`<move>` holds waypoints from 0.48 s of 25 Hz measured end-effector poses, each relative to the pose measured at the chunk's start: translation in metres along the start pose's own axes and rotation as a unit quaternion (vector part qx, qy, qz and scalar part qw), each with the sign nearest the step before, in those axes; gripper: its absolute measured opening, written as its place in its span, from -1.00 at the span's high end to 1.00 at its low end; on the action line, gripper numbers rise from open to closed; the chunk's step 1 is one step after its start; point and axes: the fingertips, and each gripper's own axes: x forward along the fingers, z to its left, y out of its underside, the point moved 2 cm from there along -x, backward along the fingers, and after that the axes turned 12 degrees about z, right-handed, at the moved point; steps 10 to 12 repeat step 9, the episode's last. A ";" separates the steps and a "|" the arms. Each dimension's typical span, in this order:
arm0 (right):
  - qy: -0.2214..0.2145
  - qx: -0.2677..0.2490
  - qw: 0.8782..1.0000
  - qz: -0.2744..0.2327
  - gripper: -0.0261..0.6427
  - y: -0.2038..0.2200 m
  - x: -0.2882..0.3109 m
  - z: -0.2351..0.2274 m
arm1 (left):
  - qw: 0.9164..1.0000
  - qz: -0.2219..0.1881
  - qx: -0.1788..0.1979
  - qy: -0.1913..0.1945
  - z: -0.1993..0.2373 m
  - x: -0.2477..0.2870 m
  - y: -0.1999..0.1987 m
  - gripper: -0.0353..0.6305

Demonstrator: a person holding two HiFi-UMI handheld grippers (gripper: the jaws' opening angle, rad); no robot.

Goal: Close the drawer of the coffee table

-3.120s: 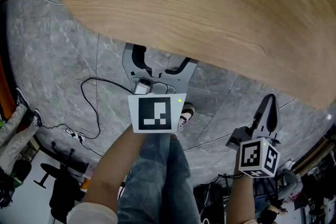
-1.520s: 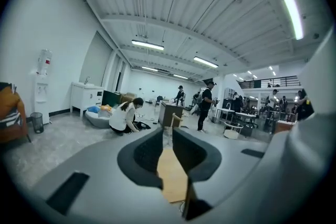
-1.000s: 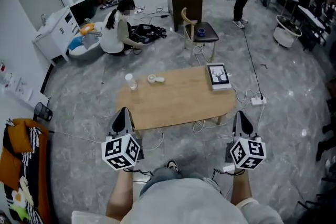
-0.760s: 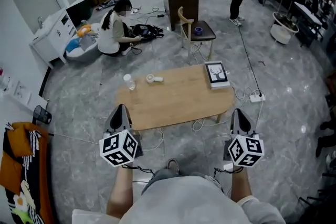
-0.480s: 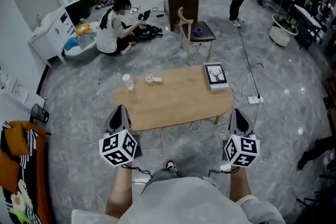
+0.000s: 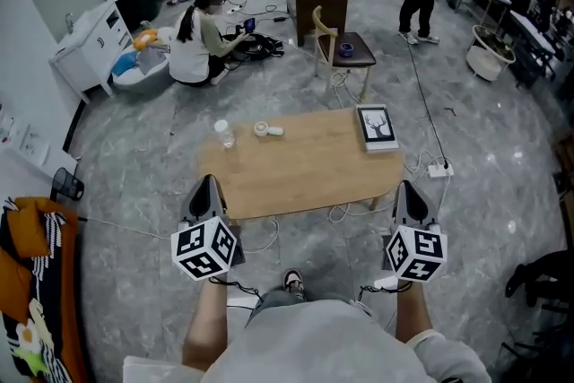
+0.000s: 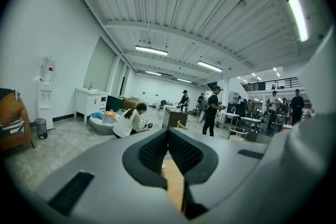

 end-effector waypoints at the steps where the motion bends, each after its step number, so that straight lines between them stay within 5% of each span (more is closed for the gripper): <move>1: -0.001 0.000 1.000 0.000 0.92 0.000 0.001 0.001 | 1.000 0.001 0.001 0.000 0.001 0.000 0.001 0.91; 12: -0.013 0.012 1.000 -0.004 0.92 -0.019 0.016 0.011 | 1.000 0.000 0.000 0.001 0.005 0.014 -0.010 0.91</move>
